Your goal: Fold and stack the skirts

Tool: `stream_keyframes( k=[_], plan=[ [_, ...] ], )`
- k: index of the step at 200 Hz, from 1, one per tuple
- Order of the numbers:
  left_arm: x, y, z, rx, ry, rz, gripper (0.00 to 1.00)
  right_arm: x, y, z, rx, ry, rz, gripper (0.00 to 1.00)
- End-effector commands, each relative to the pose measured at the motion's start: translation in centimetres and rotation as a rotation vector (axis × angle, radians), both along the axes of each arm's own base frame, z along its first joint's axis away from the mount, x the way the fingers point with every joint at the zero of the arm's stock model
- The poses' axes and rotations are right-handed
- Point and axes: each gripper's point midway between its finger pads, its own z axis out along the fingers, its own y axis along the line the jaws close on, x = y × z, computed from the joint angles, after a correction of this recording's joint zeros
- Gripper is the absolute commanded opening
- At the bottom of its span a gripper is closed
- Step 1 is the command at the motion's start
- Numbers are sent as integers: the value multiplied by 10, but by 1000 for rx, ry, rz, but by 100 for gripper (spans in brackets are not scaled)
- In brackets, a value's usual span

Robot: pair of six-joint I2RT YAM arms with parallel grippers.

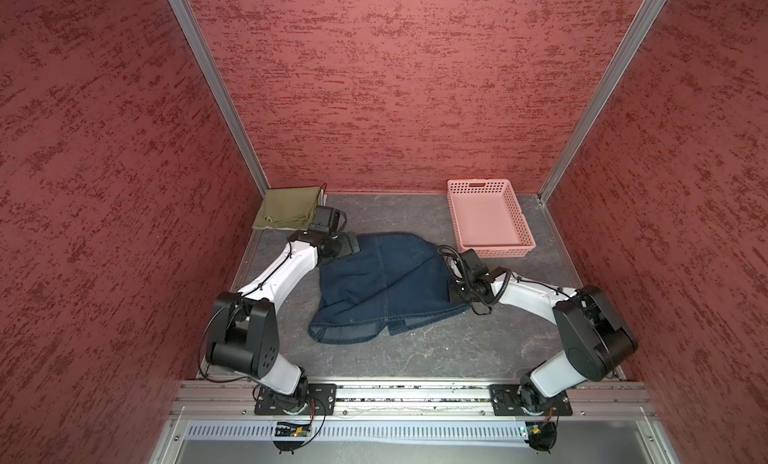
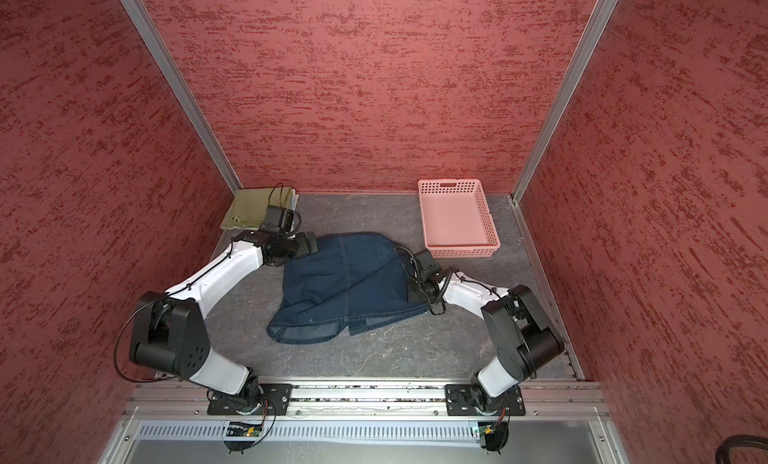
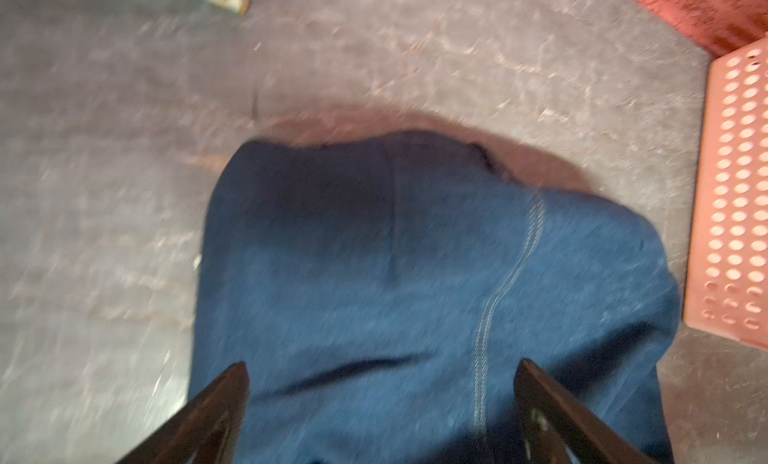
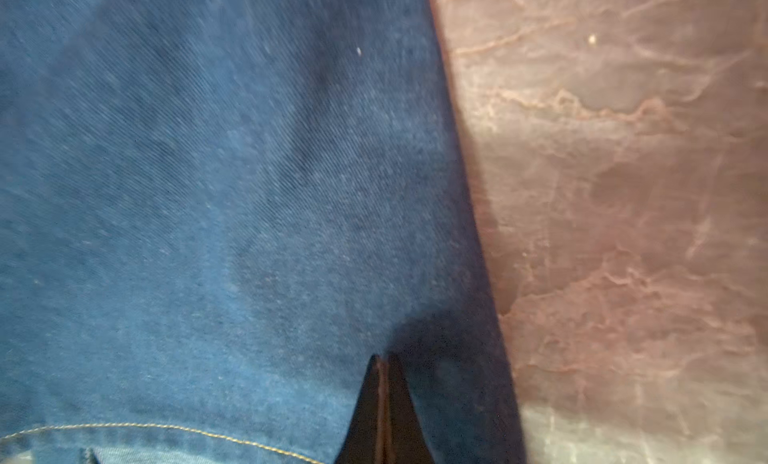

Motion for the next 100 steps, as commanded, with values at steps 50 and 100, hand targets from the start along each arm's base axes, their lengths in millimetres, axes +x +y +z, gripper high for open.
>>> stream_keyframes(
  k=[50,100],
  plan=[
    [50,-13,-43,104,34,-128,100,11,-8,2,-47,-44,-33,0],
    [33,-6,-99,141,192,-121,93,17,-8,26,-24,-104,-48,55]
  ],
)
